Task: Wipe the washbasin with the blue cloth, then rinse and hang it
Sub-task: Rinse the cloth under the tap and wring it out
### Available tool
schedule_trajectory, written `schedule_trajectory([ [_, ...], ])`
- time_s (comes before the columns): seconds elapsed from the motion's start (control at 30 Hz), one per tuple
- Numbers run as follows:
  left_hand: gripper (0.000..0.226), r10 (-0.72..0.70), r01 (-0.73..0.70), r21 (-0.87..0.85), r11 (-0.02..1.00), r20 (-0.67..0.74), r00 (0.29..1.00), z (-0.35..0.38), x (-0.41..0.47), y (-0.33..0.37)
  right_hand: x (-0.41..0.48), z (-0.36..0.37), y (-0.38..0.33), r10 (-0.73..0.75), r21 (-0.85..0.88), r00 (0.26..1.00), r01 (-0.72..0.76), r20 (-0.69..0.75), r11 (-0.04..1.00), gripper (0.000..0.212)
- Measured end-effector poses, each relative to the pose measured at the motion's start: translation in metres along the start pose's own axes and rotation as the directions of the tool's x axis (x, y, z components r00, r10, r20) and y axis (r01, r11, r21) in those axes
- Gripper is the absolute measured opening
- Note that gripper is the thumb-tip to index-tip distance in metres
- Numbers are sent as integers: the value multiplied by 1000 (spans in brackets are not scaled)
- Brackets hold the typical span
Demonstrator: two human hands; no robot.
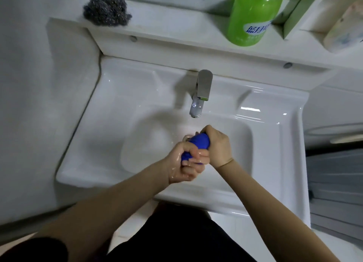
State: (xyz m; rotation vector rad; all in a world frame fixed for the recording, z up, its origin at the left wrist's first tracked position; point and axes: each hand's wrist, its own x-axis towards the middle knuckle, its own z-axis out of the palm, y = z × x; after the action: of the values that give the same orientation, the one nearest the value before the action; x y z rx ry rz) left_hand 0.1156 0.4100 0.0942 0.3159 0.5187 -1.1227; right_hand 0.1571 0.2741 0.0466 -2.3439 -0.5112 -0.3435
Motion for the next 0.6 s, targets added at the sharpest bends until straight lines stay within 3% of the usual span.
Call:
schedule_trajectory([
  [0.03,21,11,12,206,978,-108,994,-6,-3,5,-4,1,4,-72,-43,997,73,29,996,28],
  [0.1,19,72,89,541,836,-269,960,-11,-8,12,-7,-4,7,-195,-80,977,202,89,976,14],
  [0.17,22,246,172,806,567,-364,898,-1,-16,18,-5,-14,3,-250,-111,954,270,167,956,29],
  [0.23,30,508,257,965,47,-245,826,6,-22,28,-3,-22,1,-218,-128,930,265,297,956,40],
  [0.3,31,588,371,784,-498,-9,809,15,-31,40,0,-31,-7,-111,-117,898,176,425,977,34],
  [0.33,25,590,400,658,-638,84,803,19,-36,45,3,-36,-13,-21,-86,871,72,490,994,32],
  [0.4,21,579,362,570,-737,256,775,23,-43,57,8,-49,-27,178,62,765,-273,619,960,36],
  [0.47,41,573,229,625,-746,430,698,19,-46,61,10,-63,-42,251,269,679,-562,690,782,36],
  [0.5,60,598,179,662,-728,484,639,17,-47,60,10,-67,-48,255,367,673,-636,695,678,37],
  [0.57,84,746,108,821,-561,445,495,15,-49,51,7,-75,-57,279,500,698,-685,660,530,40],
  [0.6,84,828,40,915,-401,344,443,15,-49,43,5,-77,-61,298,522,714,-678,633,518,41],
])
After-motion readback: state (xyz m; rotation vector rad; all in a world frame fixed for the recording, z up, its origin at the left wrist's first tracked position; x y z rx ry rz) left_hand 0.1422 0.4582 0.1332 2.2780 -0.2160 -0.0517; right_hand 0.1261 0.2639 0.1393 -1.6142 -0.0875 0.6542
